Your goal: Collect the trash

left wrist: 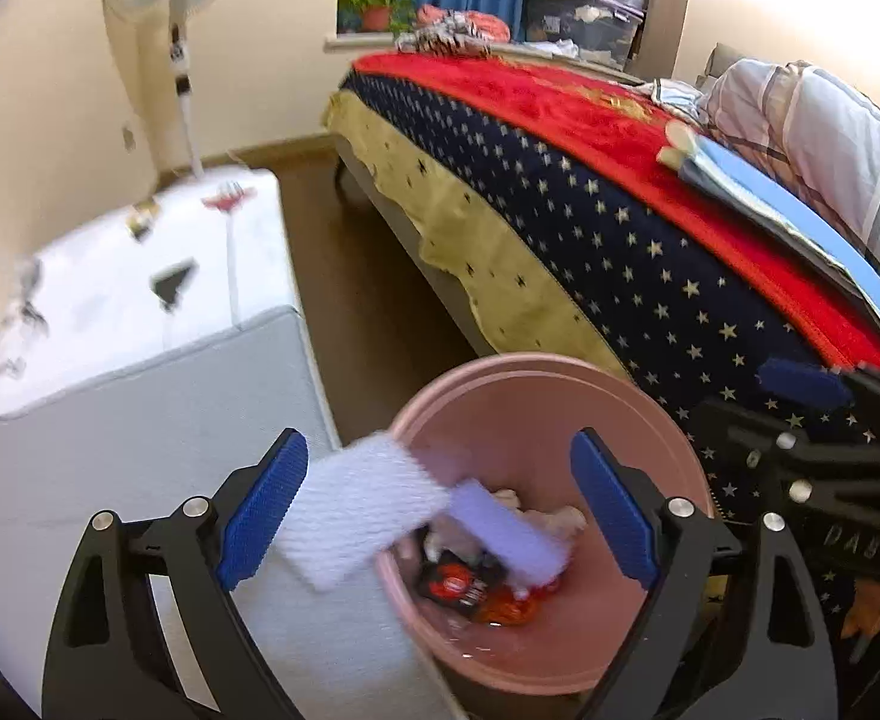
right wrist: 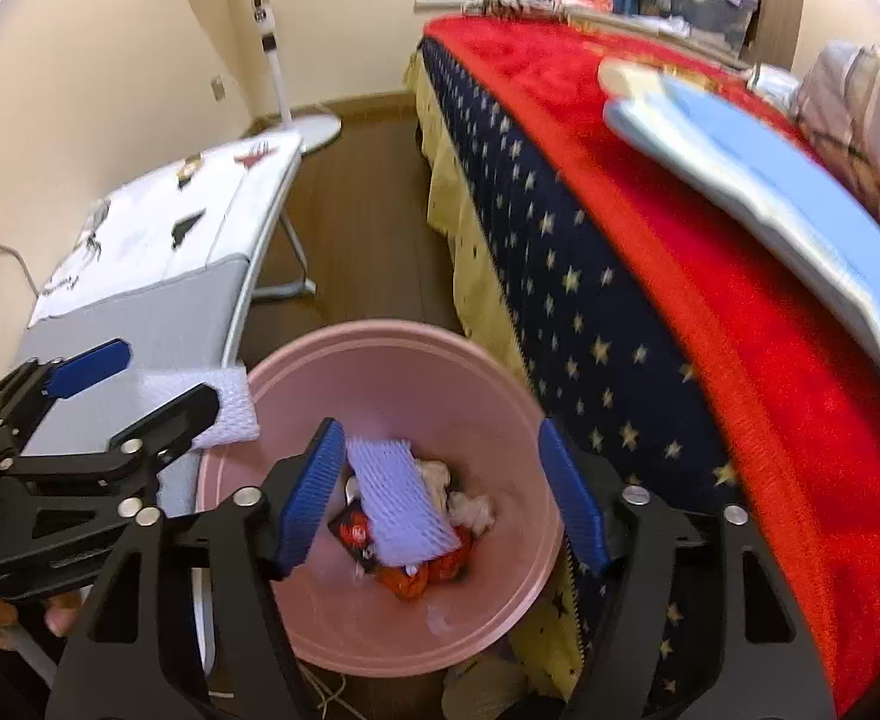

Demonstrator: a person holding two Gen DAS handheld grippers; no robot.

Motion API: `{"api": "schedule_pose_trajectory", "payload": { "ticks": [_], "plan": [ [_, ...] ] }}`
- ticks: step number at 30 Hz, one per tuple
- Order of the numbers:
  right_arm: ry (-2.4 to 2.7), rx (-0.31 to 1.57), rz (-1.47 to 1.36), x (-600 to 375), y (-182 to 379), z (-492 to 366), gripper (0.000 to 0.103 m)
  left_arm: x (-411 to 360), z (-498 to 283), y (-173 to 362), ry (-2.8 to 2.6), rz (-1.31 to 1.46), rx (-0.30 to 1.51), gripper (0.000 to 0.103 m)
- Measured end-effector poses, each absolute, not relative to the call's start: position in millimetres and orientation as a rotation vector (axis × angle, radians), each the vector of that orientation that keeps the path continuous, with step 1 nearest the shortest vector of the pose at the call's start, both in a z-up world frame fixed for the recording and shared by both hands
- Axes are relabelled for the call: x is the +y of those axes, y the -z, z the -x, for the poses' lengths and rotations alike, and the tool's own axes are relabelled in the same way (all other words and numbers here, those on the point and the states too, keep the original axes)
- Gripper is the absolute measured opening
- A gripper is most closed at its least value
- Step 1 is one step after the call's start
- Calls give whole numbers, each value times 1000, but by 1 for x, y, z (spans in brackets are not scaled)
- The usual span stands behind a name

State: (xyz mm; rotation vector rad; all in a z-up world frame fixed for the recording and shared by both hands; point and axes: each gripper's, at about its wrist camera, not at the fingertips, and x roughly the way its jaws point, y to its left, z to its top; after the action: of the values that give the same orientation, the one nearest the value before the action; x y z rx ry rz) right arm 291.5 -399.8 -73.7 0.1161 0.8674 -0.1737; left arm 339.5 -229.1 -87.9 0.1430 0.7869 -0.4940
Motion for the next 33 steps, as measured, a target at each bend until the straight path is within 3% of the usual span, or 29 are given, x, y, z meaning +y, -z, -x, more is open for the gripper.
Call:
{"api": "schedule_pose_trajectory", "payload": {
  "ticks": [4, 6, 13, 19, 33],
  "plan": [
    [161, 660, -109, -380, 25, -255, 93, -198, -310, 39, 420, -178, 693, 86],
    [145, 591, -107, -360, 2, -231, 98, -172, -278, 8, 370, -194, 621, 88],
    [31, 452, -97, -268, -36, -108, 98, -82, -162, -39, 208, -177, 560, 88],
    [2, 531, -73, -227, -19, -35, 98, -40, -88, -27, 126, -132, 608, 88],
    [11, 622, -63, -210, -2, 6, 98, -28, -34, -17, 113, -102, 593, 88]
  ]
}}
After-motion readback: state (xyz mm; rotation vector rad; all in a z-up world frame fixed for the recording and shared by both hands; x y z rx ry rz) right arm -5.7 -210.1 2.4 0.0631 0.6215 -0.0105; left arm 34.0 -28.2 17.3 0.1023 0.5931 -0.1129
